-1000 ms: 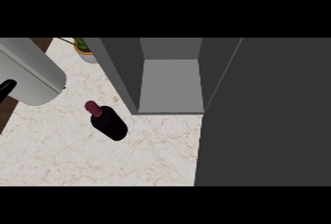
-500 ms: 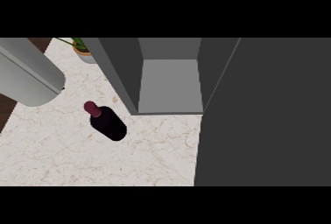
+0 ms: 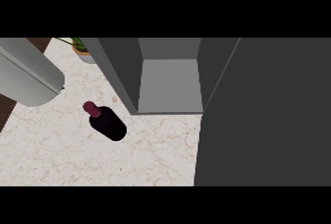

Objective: Pick up the wine, place it into the cabinet and close the cabinet

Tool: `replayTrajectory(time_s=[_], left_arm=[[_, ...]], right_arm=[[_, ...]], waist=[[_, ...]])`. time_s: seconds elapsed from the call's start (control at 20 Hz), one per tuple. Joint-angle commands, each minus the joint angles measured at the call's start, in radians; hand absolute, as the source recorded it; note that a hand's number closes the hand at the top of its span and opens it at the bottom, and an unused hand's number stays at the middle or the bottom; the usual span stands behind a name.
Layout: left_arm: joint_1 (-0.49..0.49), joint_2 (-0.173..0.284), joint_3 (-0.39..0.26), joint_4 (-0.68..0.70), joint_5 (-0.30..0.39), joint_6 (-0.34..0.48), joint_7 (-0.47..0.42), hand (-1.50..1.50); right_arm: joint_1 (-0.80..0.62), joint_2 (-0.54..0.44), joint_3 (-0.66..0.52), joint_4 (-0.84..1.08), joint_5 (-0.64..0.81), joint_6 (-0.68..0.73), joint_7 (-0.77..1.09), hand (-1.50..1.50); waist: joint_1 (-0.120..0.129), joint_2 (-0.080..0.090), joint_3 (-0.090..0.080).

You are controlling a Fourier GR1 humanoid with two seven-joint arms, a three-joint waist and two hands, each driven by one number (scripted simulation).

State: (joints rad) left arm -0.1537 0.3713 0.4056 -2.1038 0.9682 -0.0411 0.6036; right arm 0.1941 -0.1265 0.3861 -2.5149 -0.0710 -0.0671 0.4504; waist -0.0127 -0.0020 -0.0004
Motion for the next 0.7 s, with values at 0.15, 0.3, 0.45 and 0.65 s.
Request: replayTrajectory(time_s=[0.15, 0.3, 0.45, 0.65], left_arm=[[0.009, -0.054, -0.092, 0.116, -0.160, -0.073, -0.091, -1.50], [-0.014, -0.049, -0.091, 0.245, -0.200, -0.159, -0.155, -1.50], [0.028, -0.060, -0.082, 0.308, -0.201, -0.225, -0.189, -1.50], [-0.028, -0.096, -0.165, 0.369, -0.314, -0.200, -0.228, -1.50]], right_arm=[[0.017, -0.012, -0.002, -0.196, -0.040, -0.021, 0.096, -1.50], [0.048, -0.038, -0.077, -0.172, -0.111, 0.021, 0.045, -1.50], [0.135, -0.027, -0.025, -0.170, -0.061, 0.045, -0.031, -1.50], [0.096, 0.001, -0.012, -0.213, -0.070, 0.016, 0.029, -1.50]], waist=[[-0.004, 0.002, 0.000], [-0.007, 0.004, 0.001], [-0.009, 0.001, 0.000], [-0.013, 0.001, 0.000]])
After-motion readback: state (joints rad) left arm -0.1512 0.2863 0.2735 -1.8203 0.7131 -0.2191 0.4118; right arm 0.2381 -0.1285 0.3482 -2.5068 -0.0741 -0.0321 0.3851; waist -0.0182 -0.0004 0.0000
